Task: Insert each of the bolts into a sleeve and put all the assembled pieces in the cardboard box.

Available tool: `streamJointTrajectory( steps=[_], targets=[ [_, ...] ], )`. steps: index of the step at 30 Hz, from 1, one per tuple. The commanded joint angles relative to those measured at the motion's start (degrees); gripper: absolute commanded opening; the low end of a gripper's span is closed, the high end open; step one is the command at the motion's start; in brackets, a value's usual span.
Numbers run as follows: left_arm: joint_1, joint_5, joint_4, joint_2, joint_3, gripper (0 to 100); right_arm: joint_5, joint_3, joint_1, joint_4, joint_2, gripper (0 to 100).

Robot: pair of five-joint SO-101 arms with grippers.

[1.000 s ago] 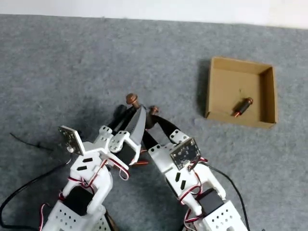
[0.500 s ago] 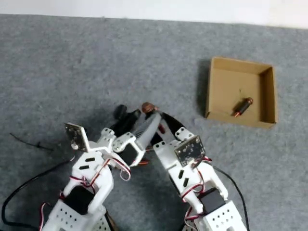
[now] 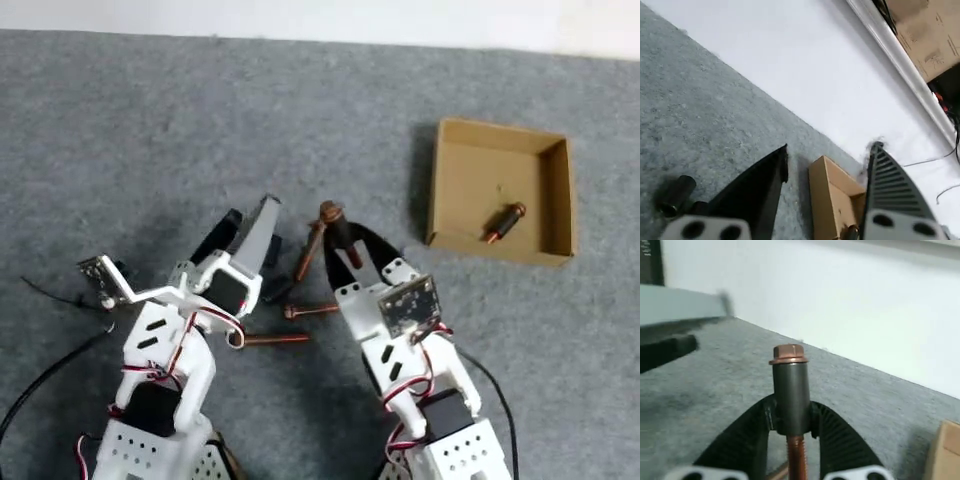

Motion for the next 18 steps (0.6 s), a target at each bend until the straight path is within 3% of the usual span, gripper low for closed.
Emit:
streamJointTrajectory(
  steps=[1, 6, 15, 18],
  targets=[
    [0.13, -1.41, 0.09, -0.40, -2.15, 22, 0.18, 5.93, 2.42, 0.13, -1.01, 0.5],
    [0.40, -10.20, -0.09, -0.40, -2.15, 0, 0.00, 5.93, 5.14, 0.22, -0.66, 0.5],
    [-0.04, -21.36, 0.26, -0.31, -2.15, 1, 0.18, 5.93, 7.60, 3.74, -0.92, 0.7],
    [-0.13, -30.59, 5.10, -0.48, -1.89, 1, 0.18, 5.85, 9.19, 6.20, -1.10, 0.7]
  ],
)
